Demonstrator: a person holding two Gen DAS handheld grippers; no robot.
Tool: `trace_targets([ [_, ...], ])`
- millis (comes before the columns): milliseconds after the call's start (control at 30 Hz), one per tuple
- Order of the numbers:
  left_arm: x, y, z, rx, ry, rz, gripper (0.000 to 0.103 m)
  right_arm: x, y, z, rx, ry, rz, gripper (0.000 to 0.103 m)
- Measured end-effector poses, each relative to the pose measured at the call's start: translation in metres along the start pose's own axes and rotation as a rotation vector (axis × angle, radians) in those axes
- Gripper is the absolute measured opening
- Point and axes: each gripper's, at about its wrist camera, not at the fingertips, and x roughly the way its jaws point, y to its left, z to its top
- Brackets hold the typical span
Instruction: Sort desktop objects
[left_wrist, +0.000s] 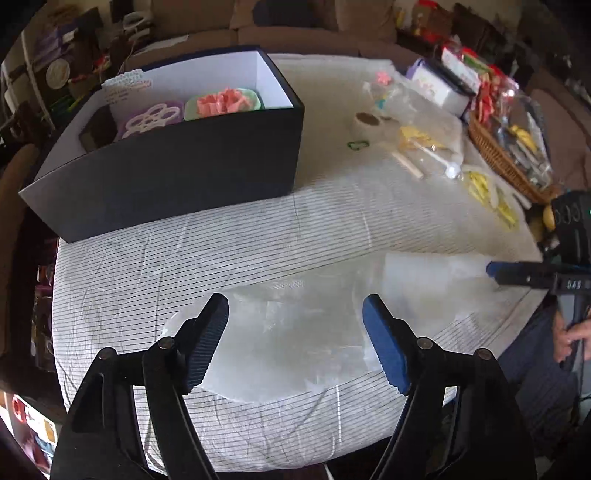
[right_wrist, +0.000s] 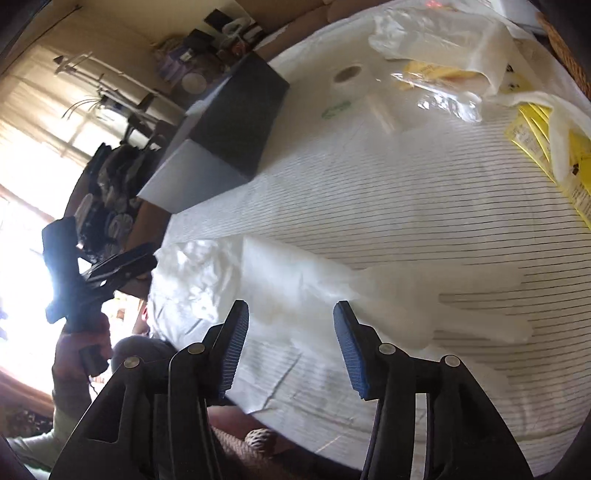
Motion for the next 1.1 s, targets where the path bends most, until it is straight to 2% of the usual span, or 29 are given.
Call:
trace_targets([
  [67, 0.037, 0.001, 0.0, -0.005, 0.09, 0.031, 0.071, 0.009, -0.024, 0.01, 0.06, -0.013, -0.042, 0.049],
  [100, 0.048, 0.005, 0.0, -0.016, 0.109, 0.032, 0.071, 0.011, -0.033, 0.014, 0.09, -0.019, -0.029, 0.046],
  [200, 0.044, 0.006, 0.006, -0.04, 0.095, 0.016, 0.071, -0.001, -0.032, 0.019, 0.093, -0.038, 0.026, 0.049],
  [267, 0.026, 0.002, 0.009, -0.028, 0.068, -0.001, 0.071, -0.021, -0.022, 0.024, 0.057, -0.061, 0.046, 0.058],
  [333, 0.0, -0.007, 0.015, -0.002, 0.005, -0.025, 0.073, -0.049, -0.018, 0.033, 0.04, -0.106, 0.055, 0.072],
  [367, -0.012, -0.011, 0.021, 0.005, -0.03, -0.04, 0.078, -0.065, -0.018, 0.039, 0.034, -0.138, 0.046, 0.074],
  [400, -0.023, -0.015, 0.028, 0.006, -0.062, -0.058, 0.087, -0.08, -0.02, 0.046, 0.031, -0.177, 0.011, 0.08],
  [433, -0.032, -0.019, 0.037, 0.002, -0.088, -0.084, 0.09, -0.095, -0.024, 0.055, 0.025, -0.218, -0.045, 0.086],
  [500, -0.04, -0.029, 0.057, -0.013, -0.127, -0.169, 0.094, -0.12, -0.035, 0.072, -0.008, -0.292, -0.174, 0.087],
  [567, -0.039, -0.039, 0.078, -0.031, -0.151, -0.238, 0.101, -0.135, -0.058, 0.087, 0.024, -0.31, -0.305, 0.087],
  [600, -0.034, -0.045, 0.091, -0.037, -0.15, -0.25, 0.103, -0.14, -0.073, 0.092, 0.07, -0.312, -0.349, 0.087],
  [633, -0.025, -0.053, 0.104, -0.043, -0.142, -0.266, 0.103, -0.144, -0.09, 0.093, 0.125, -0.316, -0.351, 0.087],
  [733, 0.011, -0.078, 0.147, -0.063, -0.099, -0.342, 0.103, -0.156, -0.135, 0.087, 0.27, -0.364, -0.282, 0.087],
  [800, 0.036, -0.101, 0.176, -0.042, -0.07, -0.343, 0.103, -0.158, -0.146, 0.082, 0.252, -0.379, -0.313, 0.087],
  [933, 0.083, -0.133, 0.238, -0.024, -0.057, -0.325, 0.103, -0.147, -0.147, 0.076, 0.143, -0.335, -0.371, 0.087],
  [1033, 0.114, -0.142, 0.284, -0.037, -0.068, -0.25, 0.103, -0.138, -0.141, 0.078, 0.073, -0.307, -0.394, 0.087],
  [1100, 0.136, -0.143, 0.305, -0.045, -0.046, -0.214, 0.103, -0.131, -0.143, 0.079, 0.071, -0.287, -0.383, 0.087],
])
